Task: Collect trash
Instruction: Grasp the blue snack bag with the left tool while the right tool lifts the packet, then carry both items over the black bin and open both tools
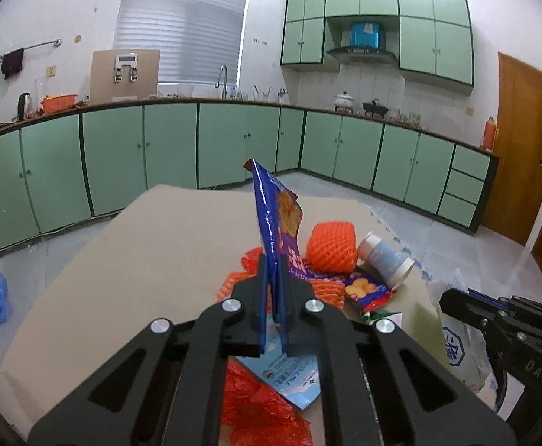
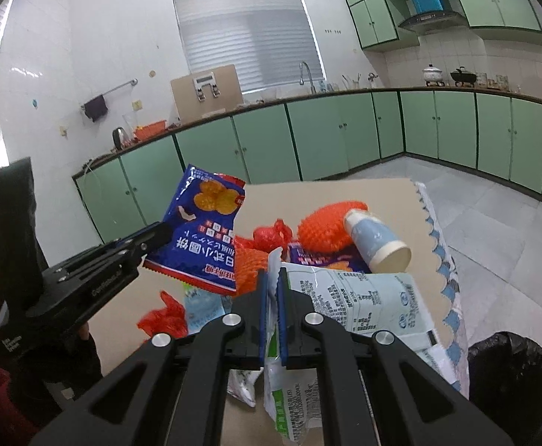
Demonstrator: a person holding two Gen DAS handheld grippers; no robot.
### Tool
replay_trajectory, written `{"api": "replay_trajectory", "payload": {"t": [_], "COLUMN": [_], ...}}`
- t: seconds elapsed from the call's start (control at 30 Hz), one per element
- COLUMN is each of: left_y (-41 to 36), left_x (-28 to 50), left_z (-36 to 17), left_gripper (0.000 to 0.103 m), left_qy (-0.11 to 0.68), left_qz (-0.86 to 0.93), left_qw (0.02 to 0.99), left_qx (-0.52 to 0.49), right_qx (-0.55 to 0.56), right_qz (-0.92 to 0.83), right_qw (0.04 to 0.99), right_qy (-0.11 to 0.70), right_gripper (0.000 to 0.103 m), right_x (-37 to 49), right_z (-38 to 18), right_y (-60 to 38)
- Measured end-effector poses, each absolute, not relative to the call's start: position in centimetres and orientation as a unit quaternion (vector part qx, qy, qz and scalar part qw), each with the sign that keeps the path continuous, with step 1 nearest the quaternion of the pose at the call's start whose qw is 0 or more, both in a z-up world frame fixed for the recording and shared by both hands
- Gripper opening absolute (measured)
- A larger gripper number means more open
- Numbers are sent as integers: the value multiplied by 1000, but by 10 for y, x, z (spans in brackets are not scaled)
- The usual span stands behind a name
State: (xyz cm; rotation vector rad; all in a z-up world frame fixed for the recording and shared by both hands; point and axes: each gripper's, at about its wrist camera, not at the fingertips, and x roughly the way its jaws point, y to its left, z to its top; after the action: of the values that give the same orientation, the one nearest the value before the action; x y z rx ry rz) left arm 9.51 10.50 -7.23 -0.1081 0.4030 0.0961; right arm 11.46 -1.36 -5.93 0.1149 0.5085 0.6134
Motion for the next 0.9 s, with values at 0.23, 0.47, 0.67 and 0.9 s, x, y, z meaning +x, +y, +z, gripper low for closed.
{"api": "replay_trajectory", "payload": {"t": [0.23, 0.47, 0.67, 0.9], "left_y": [95, 67, 33, -17], "left_x": [86, 87, 93, 105], "left_z": [-52, -36, -32, -38], "left_gripper": [3, 2, 2, 2], "left_qy": [176, 157, 157, 164], "left_qz": [29, -15, -62, -117], "left_qw": [982, 986, 984, 978], "left_qx": [-55, -53, -52, -45], "right_qx": [58, 61, 72, 90], "right_qz": [293, 265, 232, 180], "right_qw": [928, 943, 955, 967], "right_qy": [222, 192, 171, 156], "right_gripper": [4, 4, 4, 4], "right_x": [107, 98, 90, 84], "right_z": [-34, -7, 12, 23], "right_y": [-32, -63, -99, -153]}}
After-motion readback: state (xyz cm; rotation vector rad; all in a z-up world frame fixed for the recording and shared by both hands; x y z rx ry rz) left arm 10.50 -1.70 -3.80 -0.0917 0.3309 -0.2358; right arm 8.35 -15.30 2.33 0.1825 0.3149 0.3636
